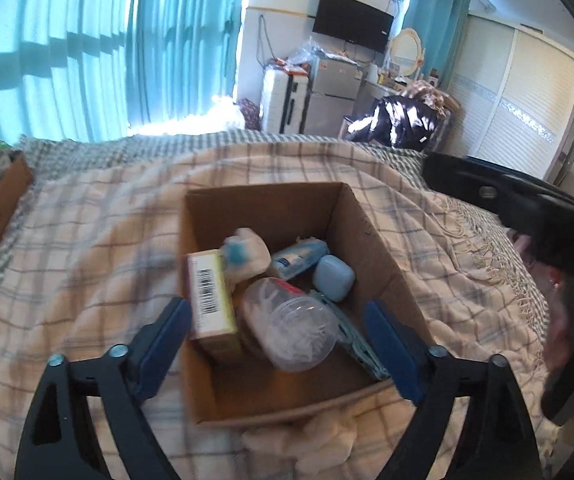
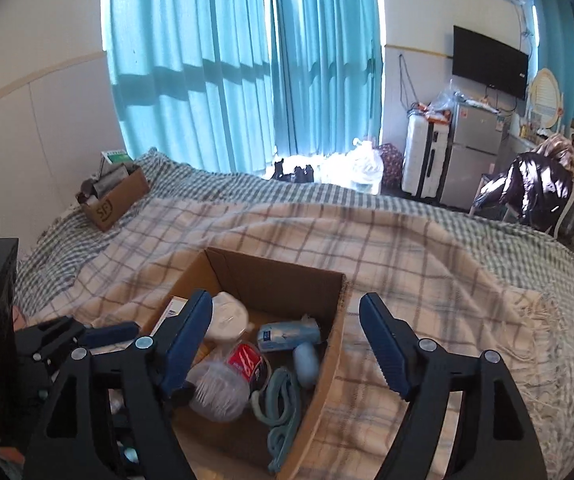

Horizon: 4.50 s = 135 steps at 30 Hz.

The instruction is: Organize objects

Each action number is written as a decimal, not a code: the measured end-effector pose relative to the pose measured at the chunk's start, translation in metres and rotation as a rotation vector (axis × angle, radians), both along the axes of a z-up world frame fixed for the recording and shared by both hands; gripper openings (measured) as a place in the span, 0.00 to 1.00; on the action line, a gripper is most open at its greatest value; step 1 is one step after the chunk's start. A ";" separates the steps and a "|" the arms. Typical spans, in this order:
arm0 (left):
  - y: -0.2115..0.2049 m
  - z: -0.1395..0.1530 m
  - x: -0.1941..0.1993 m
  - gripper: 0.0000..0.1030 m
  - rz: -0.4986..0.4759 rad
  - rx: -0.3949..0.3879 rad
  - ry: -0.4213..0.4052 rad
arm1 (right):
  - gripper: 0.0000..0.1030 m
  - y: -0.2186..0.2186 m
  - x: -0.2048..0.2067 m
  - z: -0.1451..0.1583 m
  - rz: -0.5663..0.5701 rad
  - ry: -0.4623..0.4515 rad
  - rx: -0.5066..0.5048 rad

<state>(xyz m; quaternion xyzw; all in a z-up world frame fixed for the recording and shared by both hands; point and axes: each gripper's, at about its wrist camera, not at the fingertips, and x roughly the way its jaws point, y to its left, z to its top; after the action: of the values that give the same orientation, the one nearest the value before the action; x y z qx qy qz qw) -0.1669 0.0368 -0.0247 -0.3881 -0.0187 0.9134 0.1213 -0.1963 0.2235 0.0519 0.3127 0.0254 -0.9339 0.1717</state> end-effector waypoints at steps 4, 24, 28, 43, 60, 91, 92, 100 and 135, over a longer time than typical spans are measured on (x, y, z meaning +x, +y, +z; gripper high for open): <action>-0.029 0.029 0.030 0.94 0.061 -0.011 0.056 | 0.81 0.003 0.039 0.033 -0.022 0.025 0.000; -0.133 -0.043 0.092 1.00 0.280 -0.021 0.030 | 1.00 -0.086 0.109 -0.104 0.043 -0.172 0.177; -0.126 -0.076 0.086 1.00 0.246 -0.019 -0.029 | 0.99 -0.091 0.093 -0.153 0.051 -0.279 0.197; -0.091 -0.111 0.086 1.00 0.172 -0.067 -0.149 | 0.19 -0.083 0.081 -0.205 0.053 -0.406 0.212; -0.087 -0.067 0.117 1.00 0.244 -0.031 -0.074 | 0.15 -0.077 0.149 -0.097 0.127 -0.210 0.143; -0.030 -0.013 -0.071 1.00 0.215 -0.025 0.079 | 0.15 -0.037 -0.067 -0.078 -0.049 -0.137 0.078; -0.031 -0.015 -0.072 1.00 0.217 -0.023 0.073 | 0.22 -0.036 -0.067 -0.080 -0.048 -0.135 0.065; -0.038 0.011 -0.058 1.00 0.265 0.008 0.062 | 0.76 -0.017 -0.056 -0.052 -0.108 -0.102 0.000; -0.054 0.074 0.151 1.00 0.256 0.057 0.385 | 1.00 -0.017 0.177 0.019 -0.235 0.308 0.093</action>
<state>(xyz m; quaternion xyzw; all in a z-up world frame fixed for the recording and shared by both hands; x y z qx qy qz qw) -0.0164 -0.0172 0.0490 -0.1974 -0.0700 0.9777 0.0167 -0.0194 0.2068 0.0710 0.1747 0.0576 -0.9821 0.0410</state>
